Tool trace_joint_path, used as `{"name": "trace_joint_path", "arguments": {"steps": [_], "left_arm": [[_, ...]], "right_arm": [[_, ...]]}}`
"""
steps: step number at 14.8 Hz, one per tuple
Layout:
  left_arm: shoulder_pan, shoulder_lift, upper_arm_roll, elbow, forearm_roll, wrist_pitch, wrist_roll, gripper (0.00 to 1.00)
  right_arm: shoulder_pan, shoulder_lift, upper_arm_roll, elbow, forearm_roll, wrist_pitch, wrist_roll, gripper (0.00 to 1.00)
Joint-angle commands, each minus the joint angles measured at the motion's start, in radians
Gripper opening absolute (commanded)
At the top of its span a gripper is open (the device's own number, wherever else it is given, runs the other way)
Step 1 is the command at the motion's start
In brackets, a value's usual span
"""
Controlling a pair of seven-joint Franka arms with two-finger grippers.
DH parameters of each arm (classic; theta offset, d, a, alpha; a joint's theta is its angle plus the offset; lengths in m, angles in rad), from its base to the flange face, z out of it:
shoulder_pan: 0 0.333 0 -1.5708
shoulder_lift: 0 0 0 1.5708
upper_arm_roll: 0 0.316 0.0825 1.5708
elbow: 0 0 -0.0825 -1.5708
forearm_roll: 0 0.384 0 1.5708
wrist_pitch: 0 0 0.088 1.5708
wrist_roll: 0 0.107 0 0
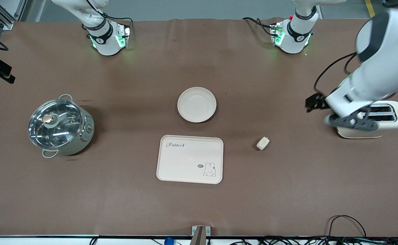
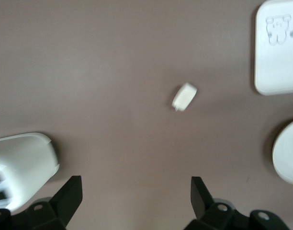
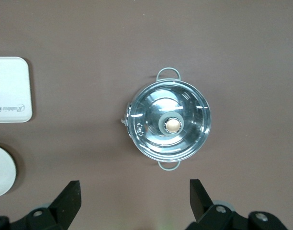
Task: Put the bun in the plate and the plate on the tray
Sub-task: 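Reach the left gripper down to the white bun and grasp it, then lift the bun with the left gripper and carry it over the plate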
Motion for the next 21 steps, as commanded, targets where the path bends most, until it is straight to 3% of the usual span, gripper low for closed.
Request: {"name": "trace_joint_path", "arguments": {"steps": [1,3,6,13,17,19,21], "left_arm": [[-0.071,0.158,-0.013,0.003,-0.004,0.193,-0.113,1.00],[-0.134,0.239,-0.011,0.000,0.007,0.285,-0.192,1.00],[-0.146,0.304,-0.013,-0.094,0.013,0.475,-0.204,1.00],[-0.162,0.309,-0.013,-0.285,0.120,0.663,-0.189,0.99],[-0.146,0.322,-0.013,-0.333,0.273,0.752,-0.187,0.95],[-0.145,0.325,-0.013,-0.333,0.303,0.764,-0.186,0.90],[-0.143,0.328,-0.013,-0.336,0.304,0.770,-0.183,0.77]], "right_arm": [[-0.031,-0.005,0.010,-0.027,0.030,0.005,-0.008,1.00],[-0.042,-0.003,0.010,-0.023,0.042,0.026,-0.020,1.00],[-0.031,-0.005,0.014,-0.021,0.041,0.033,-0.046,1.00],[0.021,0.027,0.016,0.015,0.042,0.046,-0.042,1.00],[0.113,0.064,0.016,-0.015,0.039,0.072,0.056,1.00],[0.143,0.095,0.016,-0.020,0.061,0.095,0.081,1.00],[0.143,0.121,0.016,-0.041,0.120,0.117,0.080,1.00]]}}
